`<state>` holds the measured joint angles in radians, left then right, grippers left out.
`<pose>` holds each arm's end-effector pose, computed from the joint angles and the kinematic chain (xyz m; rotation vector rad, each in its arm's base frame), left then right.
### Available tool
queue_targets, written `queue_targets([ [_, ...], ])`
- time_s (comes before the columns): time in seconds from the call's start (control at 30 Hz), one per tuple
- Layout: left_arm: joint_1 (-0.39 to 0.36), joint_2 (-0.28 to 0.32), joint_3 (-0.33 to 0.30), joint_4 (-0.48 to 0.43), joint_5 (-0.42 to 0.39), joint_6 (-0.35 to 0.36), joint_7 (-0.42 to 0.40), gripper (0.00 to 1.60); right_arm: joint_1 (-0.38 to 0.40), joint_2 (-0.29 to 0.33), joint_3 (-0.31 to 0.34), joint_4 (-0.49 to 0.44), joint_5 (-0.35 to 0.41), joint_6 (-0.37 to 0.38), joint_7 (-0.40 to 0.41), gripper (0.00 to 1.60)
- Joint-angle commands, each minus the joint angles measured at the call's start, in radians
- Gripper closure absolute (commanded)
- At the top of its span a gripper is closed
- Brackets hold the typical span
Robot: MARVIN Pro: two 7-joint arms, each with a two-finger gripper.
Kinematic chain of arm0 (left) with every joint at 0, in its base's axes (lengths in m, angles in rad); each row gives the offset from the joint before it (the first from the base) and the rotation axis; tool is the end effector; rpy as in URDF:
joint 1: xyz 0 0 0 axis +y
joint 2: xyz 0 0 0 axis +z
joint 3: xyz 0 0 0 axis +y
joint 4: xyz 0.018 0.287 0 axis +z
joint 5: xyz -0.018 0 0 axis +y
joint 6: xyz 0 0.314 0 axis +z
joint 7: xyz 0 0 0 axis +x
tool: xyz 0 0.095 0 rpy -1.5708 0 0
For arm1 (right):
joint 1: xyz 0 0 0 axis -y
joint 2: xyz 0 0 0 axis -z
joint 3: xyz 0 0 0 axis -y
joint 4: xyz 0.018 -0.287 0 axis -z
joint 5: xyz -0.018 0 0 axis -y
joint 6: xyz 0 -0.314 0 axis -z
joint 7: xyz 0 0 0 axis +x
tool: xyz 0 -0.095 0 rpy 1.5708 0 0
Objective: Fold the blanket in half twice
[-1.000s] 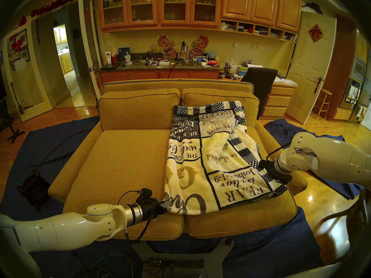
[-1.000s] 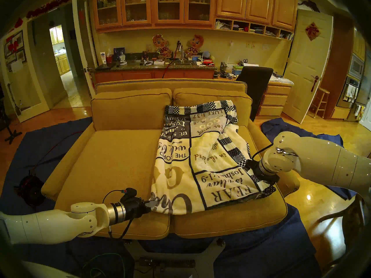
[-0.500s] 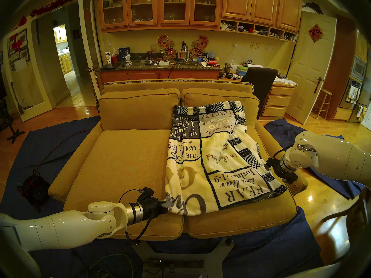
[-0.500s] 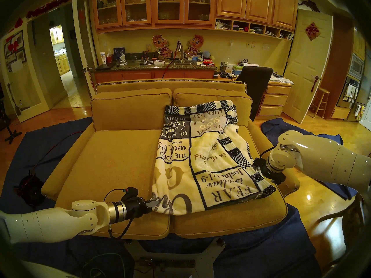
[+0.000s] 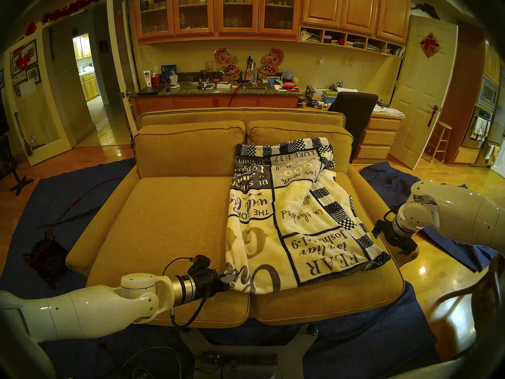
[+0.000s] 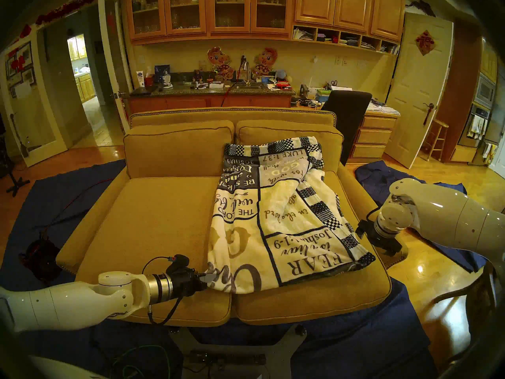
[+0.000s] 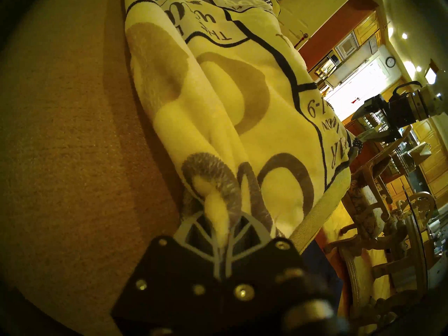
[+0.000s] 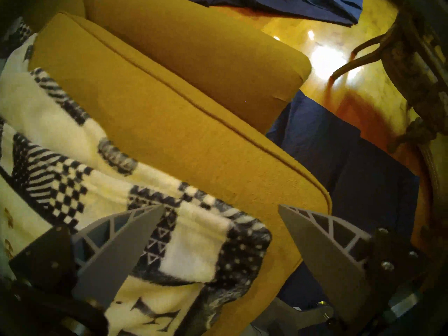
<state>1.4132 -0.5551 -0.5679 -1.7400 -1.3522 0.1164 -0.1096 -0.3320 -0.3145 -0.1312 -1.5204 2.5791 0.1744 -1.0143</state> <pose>0.2805 0.0031 -0.3892 2.2663 -0.2699 0.8393 0.3938 -0.2282 -0.2646 2.6673 -1.2847 0.4510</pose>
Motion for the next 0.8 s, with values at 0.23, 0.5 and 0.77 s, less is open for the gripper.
queue_targets([
  [0.23,-0.001,0.01,-0.007,-0.017,0.0,-0.002,-0.009,1.6,-0.016,-0.143,0.0,0.167,0.116,0.105,-0.022,0.0],
  [0.5,0.0,0.011,-0.005,-0.016,0.001,-0.003,-0.01,1.6,-0.05,-0.214,0.0,0.287,0.167,0.088,-0.013,0.0],
  [0.77,0.0,0.013,-0.005,-0.025,0.001,-0.001,0.0,1.6,-0.081,-0.258,-0.007,0.366,0.193,0.103,0.001,0.0],
])
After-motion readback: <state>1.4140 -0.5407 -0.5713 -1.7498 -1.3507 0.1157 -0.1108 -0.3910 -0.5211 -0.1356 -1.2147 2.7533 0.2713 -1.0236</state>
